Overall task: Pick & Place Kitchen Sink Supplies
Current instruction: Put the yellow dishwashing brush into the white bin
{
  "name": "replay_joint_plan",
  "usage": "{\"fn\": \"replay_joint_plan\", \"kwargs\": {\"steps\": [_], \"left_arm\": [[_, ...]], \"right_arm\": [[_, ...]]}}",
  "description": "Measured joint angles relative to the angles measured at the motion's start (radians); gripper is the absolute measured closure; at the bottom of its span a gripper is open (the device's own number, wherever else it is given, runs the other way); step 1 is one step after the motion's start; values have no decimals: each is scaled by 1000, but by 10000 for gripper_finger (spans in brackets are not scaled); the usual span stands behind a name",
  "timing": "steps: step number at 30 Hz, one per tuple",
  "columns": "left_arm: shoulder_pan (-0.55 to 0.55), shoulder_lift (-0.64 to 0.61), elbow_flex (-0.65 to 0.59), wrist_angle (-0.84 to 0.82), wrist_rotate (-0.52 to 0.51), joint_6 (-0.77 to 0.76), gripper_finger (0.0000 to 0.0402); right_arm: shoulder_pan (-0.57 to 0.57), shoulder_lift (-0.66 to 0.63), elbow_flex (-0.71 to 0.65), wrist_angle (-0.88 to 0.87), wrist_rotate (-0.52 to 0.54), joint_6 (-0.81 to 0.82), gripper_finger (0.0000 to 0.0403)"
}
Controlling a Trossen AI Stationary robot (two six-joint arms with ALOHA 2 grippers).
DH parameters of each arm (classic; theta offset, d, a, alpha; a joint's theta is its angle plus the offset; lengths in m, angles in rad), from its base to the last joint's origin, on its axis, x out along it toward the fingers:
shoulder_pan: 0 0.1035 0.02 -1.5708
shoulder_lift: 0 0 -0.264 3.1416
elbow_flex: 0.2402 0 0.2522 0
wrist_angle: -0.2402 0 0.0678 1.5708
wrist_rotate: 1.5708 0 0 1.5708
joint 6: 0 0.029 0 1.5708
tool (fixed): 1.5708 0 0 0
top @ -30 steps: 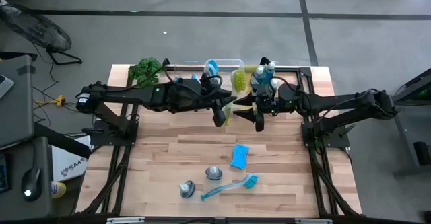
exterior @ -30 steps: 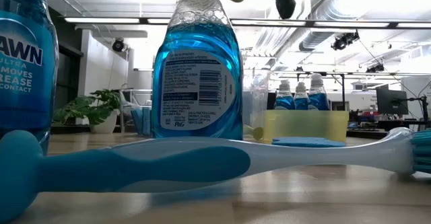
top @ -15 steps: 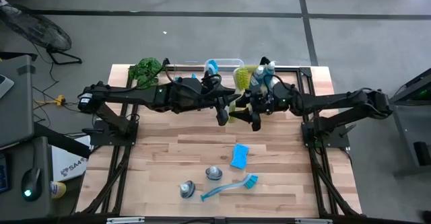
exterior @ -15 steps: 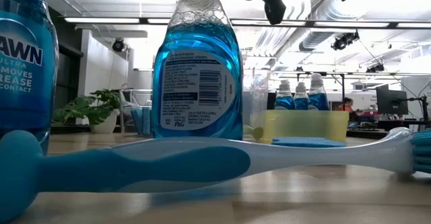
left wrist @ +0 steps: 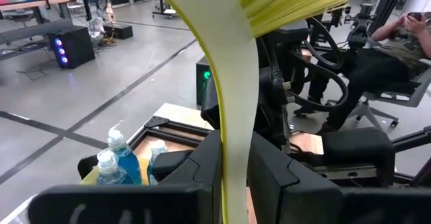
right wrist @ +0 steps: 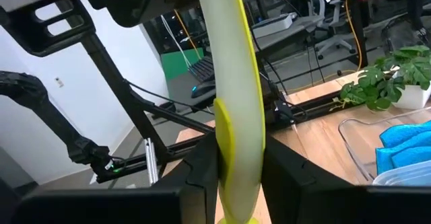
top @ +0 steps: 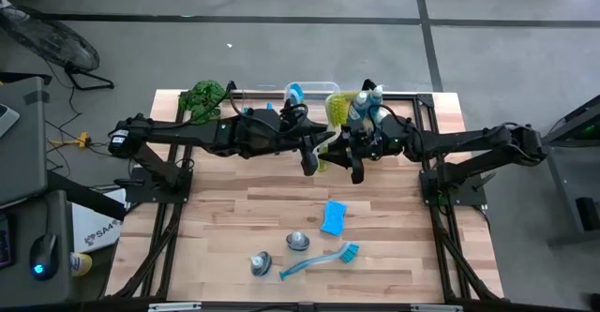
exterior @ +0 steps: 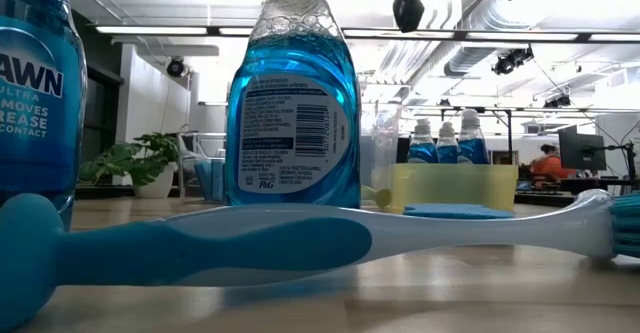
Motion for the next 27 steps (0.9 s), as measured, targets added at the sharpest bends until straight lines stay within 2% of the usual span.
{"fn": "replay_joint_plan", "kwargs": {"steps": [10,22,27], "left_arm": [[0,0,-1,1,-26,0,328],[0,-1,-1,3,-14,1,320],[0,-2,19,-9,-50,50,286]], "right_arm": [[0,0,0,-2,5,20,327],[0,0,0,-8,-2,37,327],[0,0,0,-25,22,60,327]]}}
